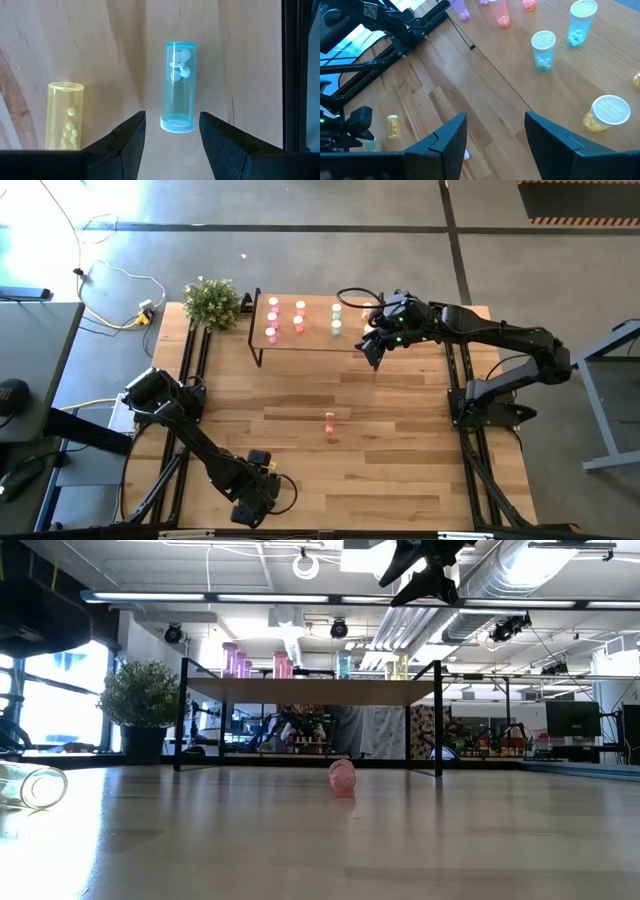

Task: Pick and place medicine bottles onto shelf by color
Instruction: Put the blue pill bottle on the shelf aligned with the other blue pill bottles

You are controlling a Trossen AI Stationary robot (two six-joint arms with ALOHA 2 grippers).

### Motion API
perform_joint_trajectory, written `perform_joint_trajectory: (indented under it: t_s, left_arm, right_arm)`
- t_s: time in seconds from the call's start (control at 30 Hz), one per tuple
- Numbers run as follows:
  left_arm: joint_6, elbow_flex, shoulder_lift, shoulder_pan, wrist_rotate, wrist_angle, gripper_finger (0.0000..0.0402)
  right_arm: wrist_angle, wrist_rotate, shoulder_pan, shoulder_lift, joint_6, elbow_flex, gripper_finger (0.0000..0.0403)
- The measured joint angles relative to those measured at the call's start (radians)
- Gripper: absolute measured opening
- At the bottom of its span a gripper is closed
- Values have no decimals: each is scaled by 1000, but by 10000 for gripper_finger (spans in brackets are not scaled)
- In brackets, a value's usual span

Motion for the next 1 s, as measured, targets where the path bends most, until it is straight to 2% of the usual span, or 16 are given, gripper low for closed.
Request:
perform_joint_trajectory:
  t_s: [0.57, 0.8, 1.0]
  left_arm:
    - [-45, -80, 10, -7, 42, 123, 177]
    - [-46, -87, 10, -6, 7, 150, 177]
    - [-34, -86, 23, -6, 20, 151, 173]
  right_arm:
    - [-5, 0, 0, 0, -4, 0, 190]
    - [-5, 0, 0, 0, -4, 0, 190]
    - [-5, 0, 0, 0, -4, 0, 190]
